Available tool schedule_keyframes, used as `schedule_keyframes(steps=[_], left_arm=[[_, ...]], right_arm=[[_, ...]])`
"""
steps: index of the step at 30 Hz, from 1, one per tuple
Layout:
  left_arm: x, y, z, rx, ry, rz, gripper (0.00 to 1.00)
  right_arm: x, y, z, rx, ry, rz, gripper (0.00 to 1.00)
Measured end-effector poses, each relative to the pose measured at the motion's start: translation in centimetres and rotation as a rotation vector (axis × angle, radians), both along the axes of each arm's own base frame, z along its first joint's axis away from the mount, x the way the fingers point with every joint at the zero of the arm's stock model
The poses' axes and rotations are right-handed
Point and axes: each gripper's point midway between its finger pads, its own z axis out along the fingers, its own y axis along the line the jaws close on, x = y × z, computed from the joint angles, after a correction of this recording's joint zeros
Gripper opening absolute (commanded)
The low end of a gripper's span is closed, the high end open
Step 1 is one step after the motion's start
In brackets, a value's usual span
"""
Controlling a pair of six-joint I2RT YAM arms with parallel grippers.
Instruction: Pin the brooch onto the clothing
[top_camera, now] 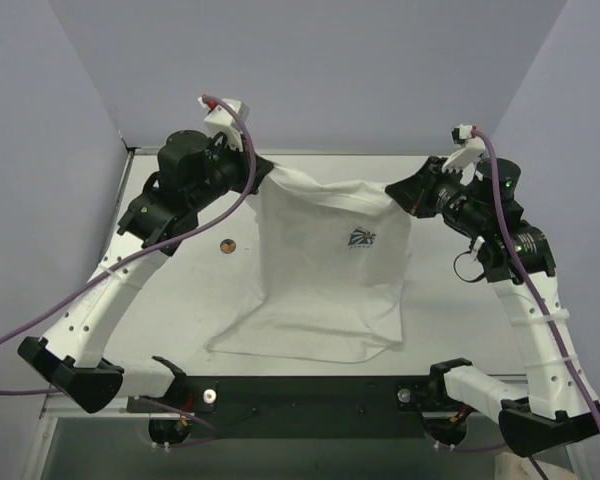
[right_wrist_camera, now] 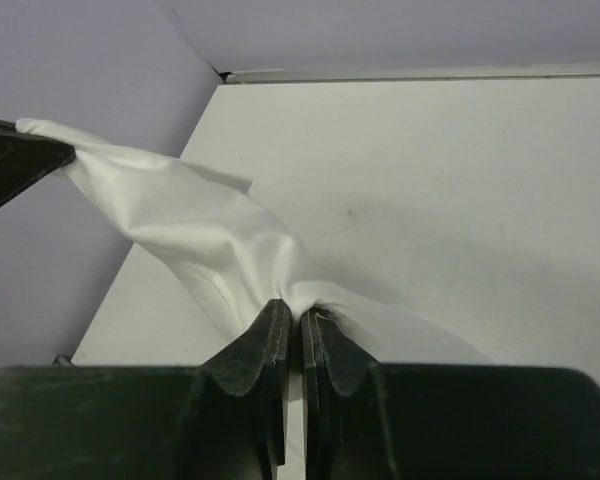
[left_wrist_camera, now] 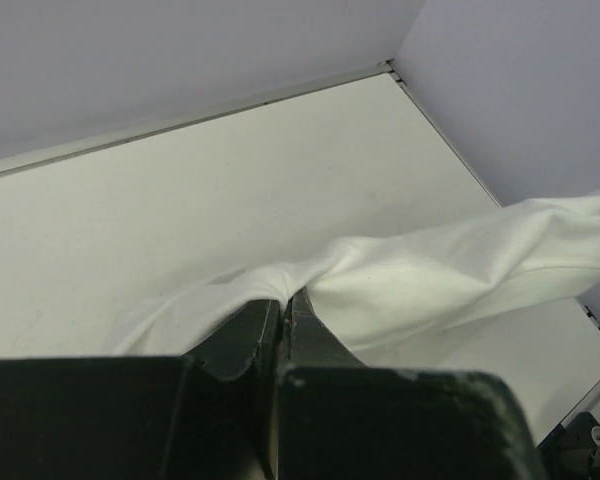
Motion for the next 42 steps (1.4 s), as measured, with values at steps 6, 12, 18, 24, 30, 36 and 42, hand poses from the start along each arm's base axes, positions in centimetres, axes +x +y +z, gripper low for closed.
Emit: schedule_keyframes(steps=[6, 12, 18, 24, 30, 36, 42], left_arm=[[0.2, 0.1, 5.0, -0.059, -0.091, -0.010, 0.00], [-2.9, 2.0, 16.6, -0.181, -0.361, -0.017, 0.00], [-8.4, 2.6, 19.9, -0.202, -0.475, -0.069, 0.00], [-12.6, 3.1, 18.5, -0.192, -0.474, -0.128, 0.00], [-15.0, 3.9, 18.9, -0.226, -0.480, -0.175, 0.00], [-13.3, 2.9, 19.8, -0.215, -0.464, -0.148, 0.00], [-5.4, 2.0, 14.8, -0.116, -0.346, 0.015, 0.00]], right_arm=[[1.6, -0.2, 3.4, 0.025, -0.029, -0.030, 0.00], [-1.4, -0.2, 14.0, 0.137, -0.278, 0.007, 0.00], [-6.5, -0.1, 17.2, 0.189, -0.384, 0.081, 0.00], [-10.5, -0.4, 17.0, 0.175, -0.418, 0.126, 0.00], [-14.1, -0.7, 18.6, 0.183, -0.489, 0.169, 0.00], [-12.9, -0.6, 19.7, 0.184, -0.490, 0.151, 0.00], [-4.6, -0.4, 14.4, 0.132, -0.294, 0.036, 0.00]])
